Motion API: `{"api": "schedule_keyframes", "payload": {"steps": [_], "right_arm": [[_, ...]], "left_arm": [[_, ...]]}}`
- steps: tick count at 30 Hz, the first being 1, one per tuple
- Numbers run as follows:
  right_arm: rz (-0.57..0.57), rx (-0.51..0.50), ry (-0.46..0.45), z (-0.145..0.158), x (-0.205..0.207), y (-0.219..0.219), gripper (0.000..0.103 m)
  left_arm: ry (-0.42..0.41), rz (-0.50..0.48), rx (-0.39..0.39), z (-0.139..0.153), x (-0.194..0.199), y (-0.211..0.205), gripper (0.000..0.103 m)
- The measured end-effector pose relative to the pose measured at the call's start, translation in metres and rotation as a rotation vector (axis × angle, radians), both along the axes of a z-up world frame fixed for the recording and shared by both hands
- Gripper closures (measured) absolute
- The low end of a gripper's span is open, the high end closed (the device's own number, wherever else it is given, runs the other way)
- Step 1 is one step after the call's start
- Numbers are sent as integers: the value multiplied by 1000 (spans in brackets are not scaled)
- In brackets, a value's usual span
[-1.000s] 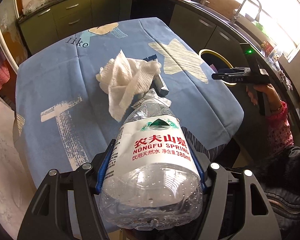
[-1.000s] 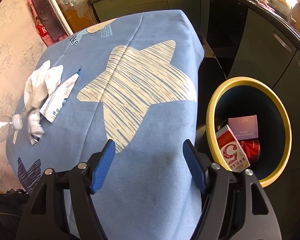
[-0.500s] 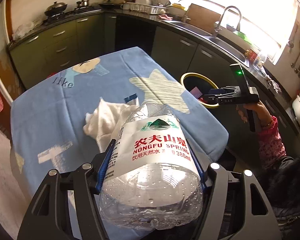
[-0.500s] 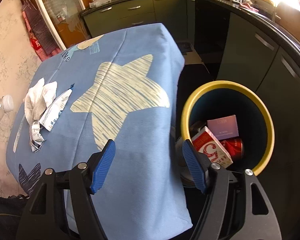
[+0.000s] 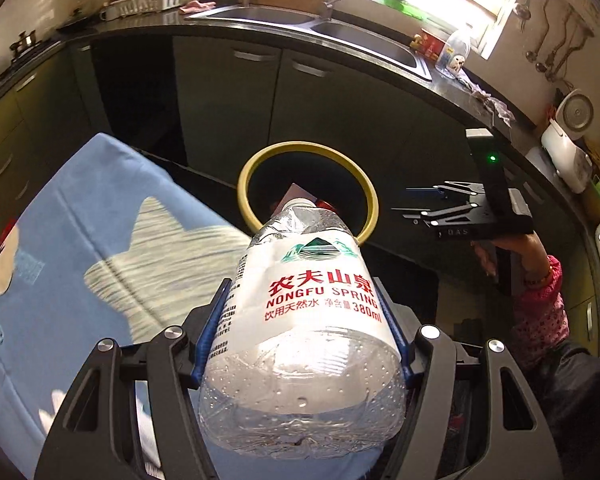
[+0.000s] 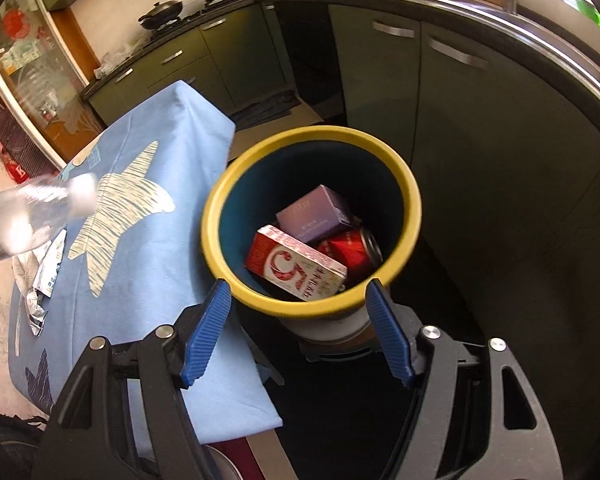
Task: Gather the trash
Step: 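Carry the water bottle over the bin and open the left tool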
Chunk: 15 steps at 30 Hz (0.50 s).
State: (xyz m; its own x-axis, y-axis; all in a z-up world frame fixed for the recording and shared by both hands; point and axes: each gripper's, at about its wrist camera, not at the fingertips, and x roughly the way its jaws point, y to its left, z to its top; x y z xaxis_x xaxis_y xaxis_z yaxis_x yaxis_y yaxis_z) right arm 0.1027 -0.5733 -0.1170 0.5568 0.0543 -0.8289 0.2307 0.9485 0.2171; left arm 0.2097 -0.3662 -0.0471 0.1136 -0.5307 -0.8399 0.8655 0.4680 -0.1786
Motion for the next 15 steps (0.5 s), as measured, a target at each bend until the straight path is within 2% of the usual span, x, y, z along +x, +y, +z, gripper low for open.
{"api": "schedule_keyframes", "payload": {"steps": [4, 10, 13, 15], "right_arm": [[-24, 23, 5, -9, -6, -14, 37], [-42, 44, 14, -18, -14, -26, 37], [-53, 49, 16, -20, -18, -29, 37], [-55, 52, 17, -21, -20, -29, 37]], "left_arm": [[35, -30, 54, -34, 25, -76, 37], [-14, -3, 144, -93, 60, -169, 37], [-38, 26, 218, -120, 70, -196, 37], [-54, 48, 233, -124, 72, -200, 36]]}}
